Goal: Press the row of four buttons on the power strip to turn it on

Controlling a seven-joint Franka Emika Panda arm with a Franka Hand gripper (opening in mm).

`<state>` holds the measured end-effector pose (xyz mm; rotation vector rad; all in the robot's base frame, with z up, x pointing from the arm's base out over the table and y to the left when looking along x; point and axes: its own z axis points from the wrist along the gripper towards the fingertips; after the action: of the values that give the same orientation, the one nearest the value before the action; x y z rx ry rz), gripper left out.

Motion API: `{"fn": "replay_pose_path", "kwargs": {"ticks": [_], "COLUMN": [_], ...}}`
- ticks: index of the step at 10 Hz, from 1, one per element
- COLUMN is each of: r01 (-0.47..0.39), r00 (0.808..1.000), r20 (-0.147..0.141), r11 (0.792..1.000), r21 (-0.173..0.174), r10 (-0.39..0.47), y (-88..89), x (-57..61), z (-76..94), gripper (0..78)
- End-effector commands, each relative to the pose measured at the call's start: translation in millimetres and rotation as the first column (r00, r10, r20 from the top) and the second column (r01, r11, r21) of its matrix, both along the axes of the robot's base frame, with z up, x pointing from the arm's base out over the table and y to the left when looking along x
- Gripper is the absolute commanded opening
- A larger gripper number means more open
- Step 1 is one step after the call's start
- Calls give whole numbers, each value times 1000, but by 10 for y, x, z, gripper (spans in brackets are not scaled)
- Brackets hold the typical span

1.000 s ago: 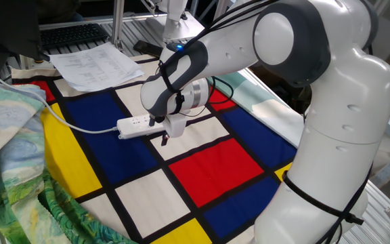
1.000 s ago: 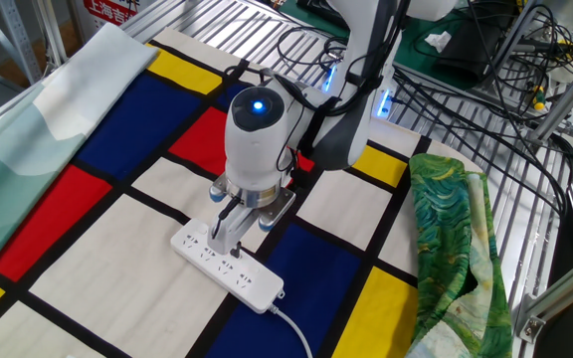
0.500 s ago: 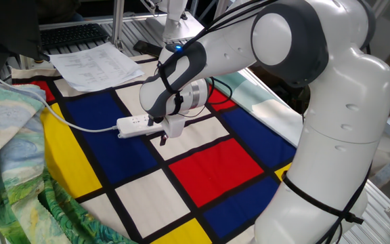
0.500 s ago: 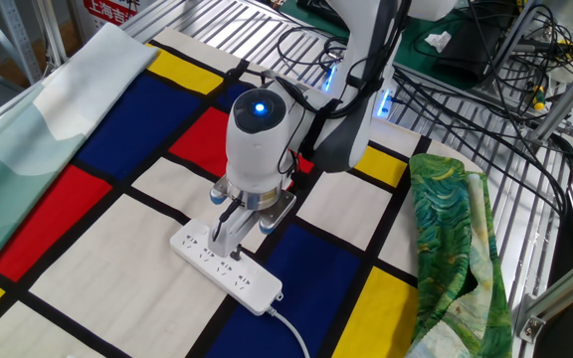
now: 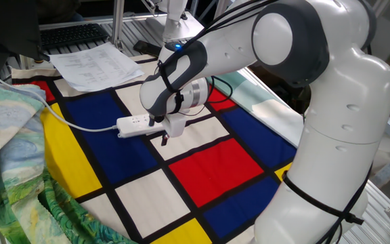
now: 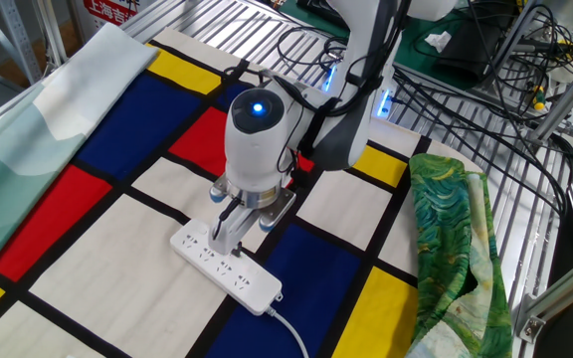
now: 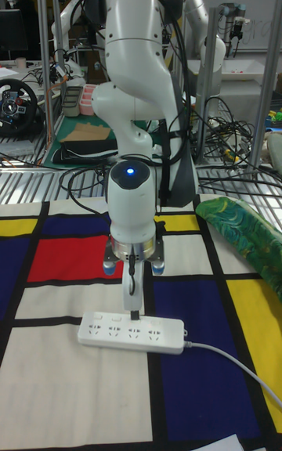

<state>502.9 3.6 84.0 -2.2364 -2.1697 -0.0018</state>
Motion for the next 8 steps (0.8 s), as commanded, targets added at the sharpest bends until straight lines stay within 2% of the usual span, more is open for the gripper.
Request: {"fn": "replay_pose_path", "kwargs": {"ticks": [1, 8], "r01": [1, 9], "r00": [1000, 1000], "r20": [-18, -19], "r11": [1000, 1000], "r21": [-4, -7], "r10": [-1, -9], "y": [-23, -51], "x": [-54, -42], "z": [20, 124], "gripper": [774, 774]}}
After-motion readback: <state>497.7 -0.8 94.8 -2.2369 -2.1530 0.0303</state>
